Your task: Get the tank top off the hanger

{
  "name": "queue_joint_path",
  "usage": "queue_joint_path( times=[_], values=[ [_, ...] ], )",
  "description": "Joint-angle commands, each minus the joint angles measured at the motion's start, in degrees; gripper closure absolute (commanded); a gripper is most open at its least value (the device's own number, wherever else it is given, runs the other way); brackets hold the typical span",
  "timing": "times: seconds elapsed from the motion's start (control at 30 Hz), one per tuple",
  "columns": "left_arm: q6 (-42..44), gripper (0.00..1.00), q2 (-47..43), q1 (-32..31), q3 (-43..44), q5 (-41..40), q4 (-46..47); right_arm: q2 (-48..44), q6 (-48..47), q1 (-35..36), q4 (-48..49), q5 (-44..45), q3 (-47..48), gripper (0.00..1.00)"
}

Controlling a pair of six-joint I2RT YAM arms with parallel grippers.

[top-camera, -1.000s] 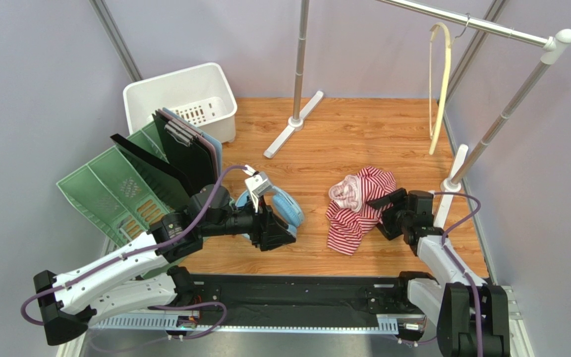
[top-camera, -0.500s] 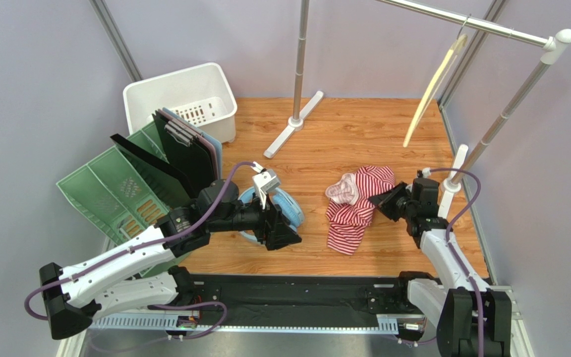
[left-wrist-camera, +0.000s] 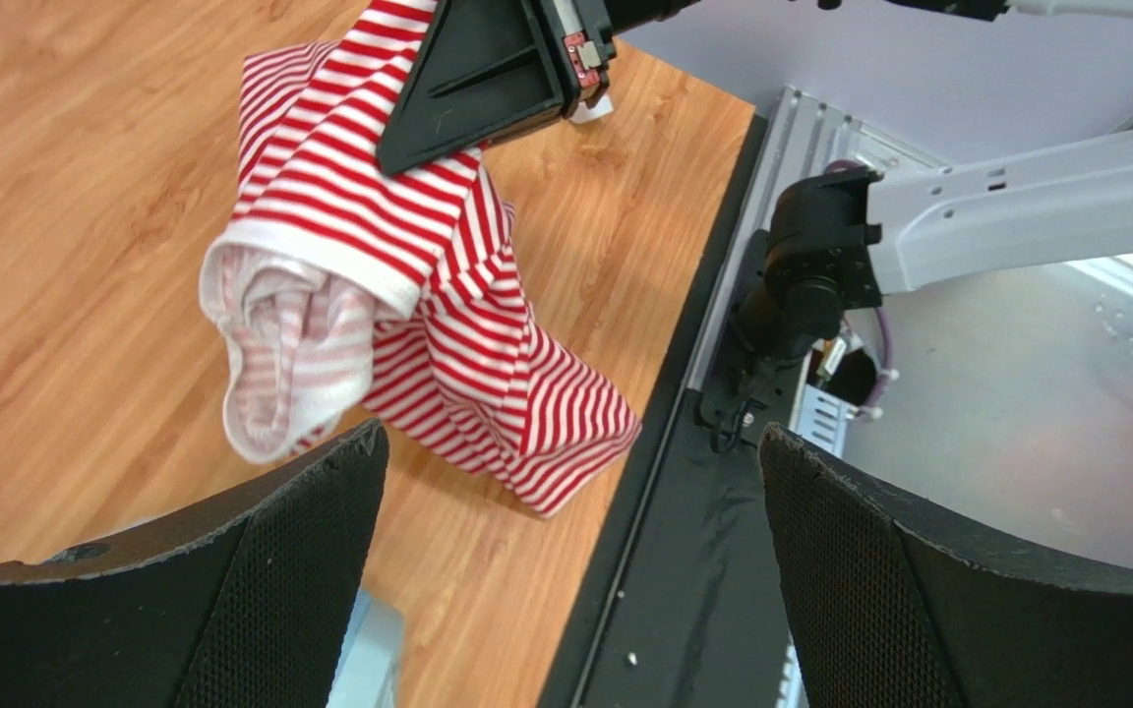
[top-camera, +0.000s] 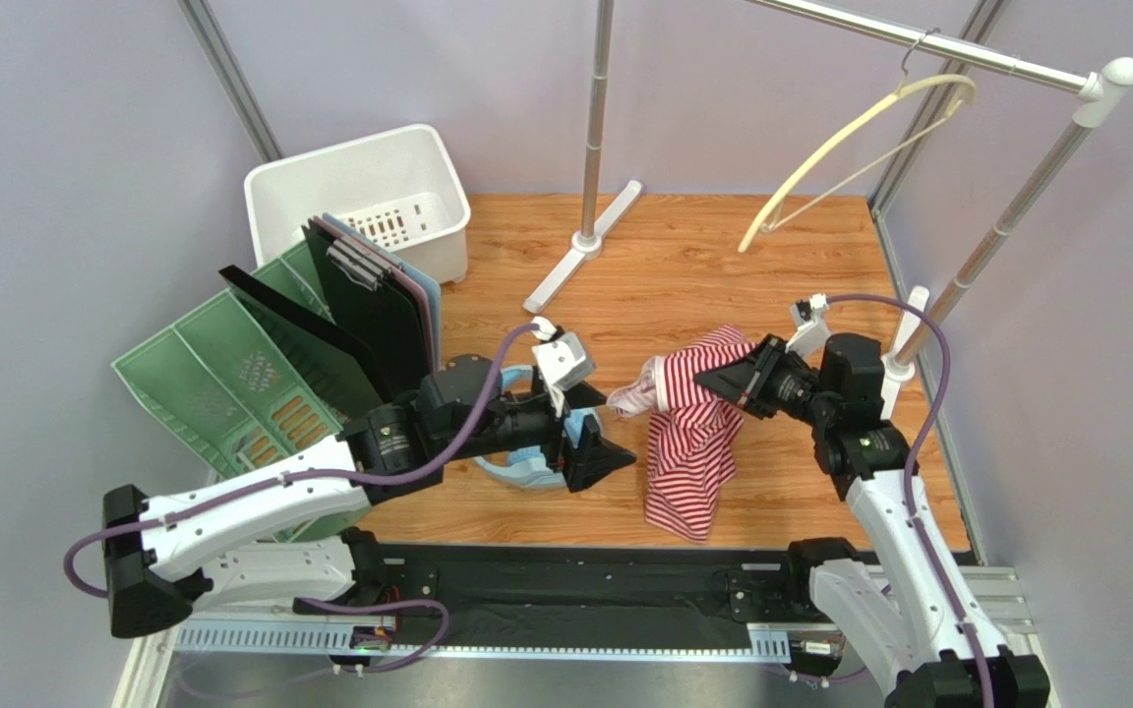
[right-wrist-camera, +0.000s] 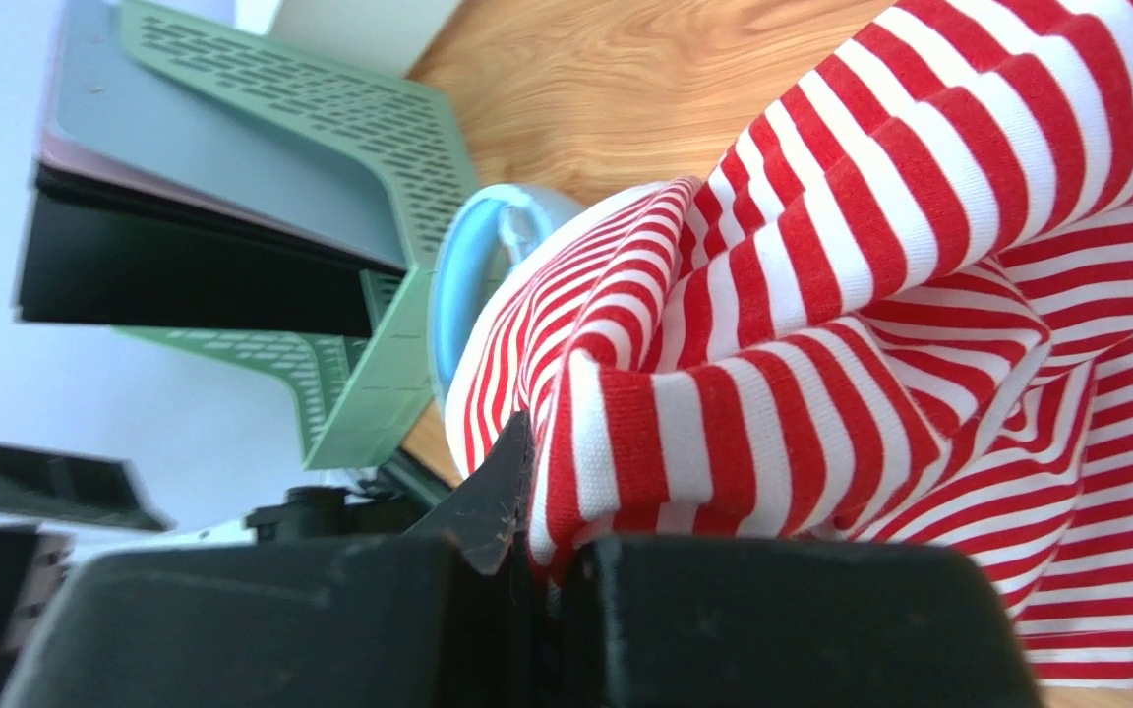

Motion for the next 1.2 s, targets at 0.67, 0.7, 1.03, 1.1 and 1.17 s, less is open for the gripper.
queue_joint_path(
  times=[0.67, 0.7, 1.03, 1.1, 1.17],
  values=[
    [4.5, 0.01, 22.2, -3.0, 7.7, -7.9, 17.0, -10.6, 12.9, 2.5, -1.8, -11.7, 4.9, 1.00],
    [4.5, 0.01, 23.5, -3.0, 8.3, -8.4, 16.9, -10.8, 13.5, 2.6, -1.7, -11.8, 5.0, 1.00],
    [0.7, 0.49, 26.6, -3.0, 10.1, -14.2, 14.0, -14.4, 13.5, 2.9, -7.2, -10.7, 6.3, 1.00],
    [0.0, 0.61, 25.9, -3.0, 10.0, -14.8, 13.4, -15.0, 12.9, 2.9, -8.4, -10.1, 7.0, 1.00],
    [-1.1, 0.80, 25.6, -3.0, 10.5, -15.1, 11.7, -15.5, 13.0, 2.9, -9.7, -9.6, 7.1, 1.00]
  ],
)
